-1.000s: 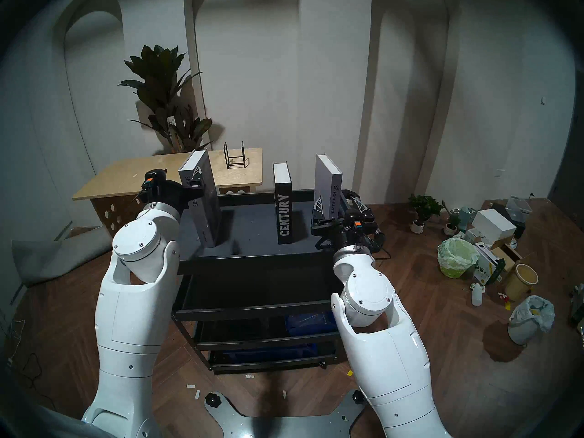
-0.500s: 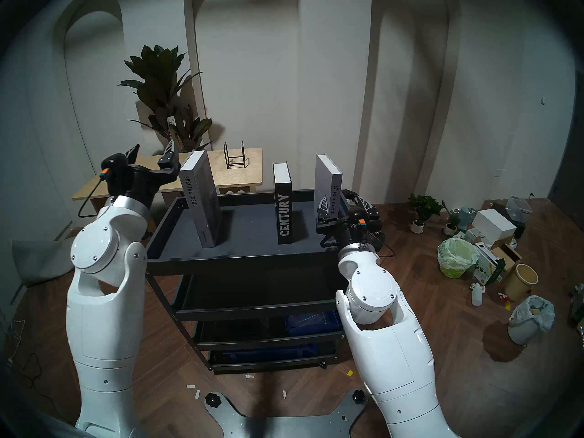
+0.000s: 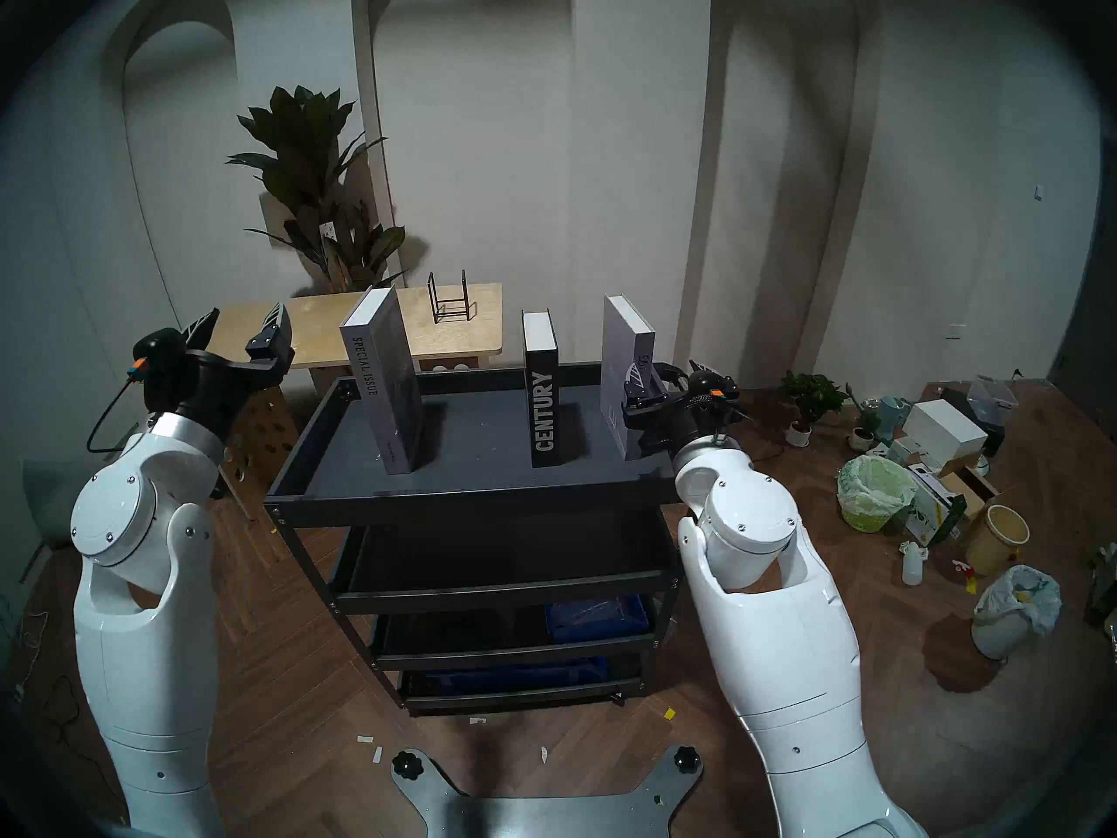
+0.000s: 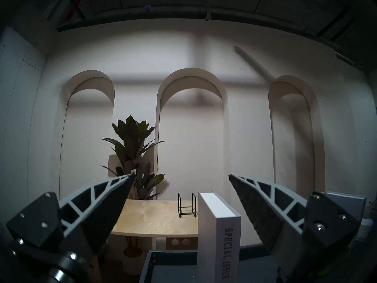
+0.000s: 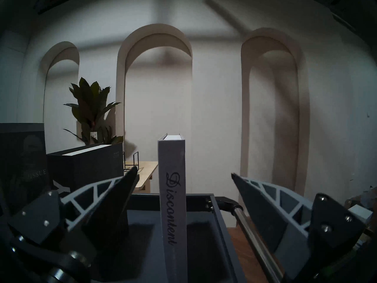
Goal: Sort the books onto the shelf by size, largest to the left
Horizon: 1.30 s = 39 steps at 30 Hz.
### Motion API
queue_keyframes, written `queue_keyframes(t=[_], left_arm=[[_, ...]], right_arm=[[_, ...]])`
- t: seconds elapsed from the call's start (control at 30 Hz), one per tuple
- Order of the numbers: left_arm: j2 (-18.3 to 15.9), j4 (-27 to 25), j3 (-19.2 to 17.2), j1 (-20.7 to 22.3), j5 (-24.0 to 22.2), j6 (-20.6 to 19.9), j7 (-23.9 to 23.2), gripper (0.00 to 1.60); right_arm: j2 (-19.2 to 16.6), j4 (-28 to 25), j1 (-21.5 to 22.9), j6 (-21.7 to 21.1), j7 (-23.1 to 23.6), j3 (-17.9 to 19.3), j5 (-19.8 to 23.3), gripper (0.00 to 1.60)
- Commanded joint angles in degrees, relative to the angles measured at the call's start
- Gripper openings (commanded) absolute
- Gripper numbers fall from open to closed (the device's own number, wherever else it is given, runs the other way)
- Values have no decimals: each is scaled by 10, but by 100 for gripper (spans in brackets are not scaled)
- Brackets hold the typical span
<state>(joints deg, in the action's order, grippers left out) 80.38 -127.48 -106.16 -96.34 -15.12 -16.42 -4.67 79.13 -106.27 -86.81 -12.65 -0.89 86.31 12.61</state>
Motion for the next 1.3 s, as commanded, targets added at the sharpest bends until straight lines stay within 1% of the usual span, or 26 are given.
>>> queue_keyframes(t=[0.0,0.07,0.13,0.17,0.23,0.27,0.3,0.57,0.67,0.77,0.83,0.9,1.1,1.27], left_arm=[[-6,4,-3,-5,10,-4,3,160],[-7,9,2,-4,19,-3,8,160],[-7,12,7,-3,27,-3,11,160],[-6,13,10,-2,30,-3,13,160],[-5,15,16,-1,40,-2,21,160],[-4,16,20,0,44,-3,25,160],[-3,18,24,1,46,-2,28,160],[0,20,42,2,63,2,47,160],[1,22,47,3,67,4,53,160],[0,23,50,4,69,5,56,160],[0,24,50,4,69,5,57,160],[0,25,52,4,70,5,59,160],[-1,28,55,5,72,7,62,160],[-2,31,55,5,72,9,63,160]], right_arm=[[-54,7,45,-46,76,45,64,160],[-71,17,52,-47,85,44,76,160],[-78,25,60,-59,120,52,87,160],[-86,28,64,-60,115,46,96,160],[-87,39,72,-65,147,51,98,160],[-94,45,76,-66,144,44,107,160],[-92,50,78,-66,163,47,104,160],[-93,66,90,-57,190,38,103,160],[-88,74,93,-40,190,36,99,160],[-81,80,97,-25,178,34,92,160],[-77,82,97,-3,166,30,79,160],[-70,85,97,8,161,26,74,160],[-54,96,104,31,140,4,53,160],[-45,116,111,50,127,-8,40,160]])
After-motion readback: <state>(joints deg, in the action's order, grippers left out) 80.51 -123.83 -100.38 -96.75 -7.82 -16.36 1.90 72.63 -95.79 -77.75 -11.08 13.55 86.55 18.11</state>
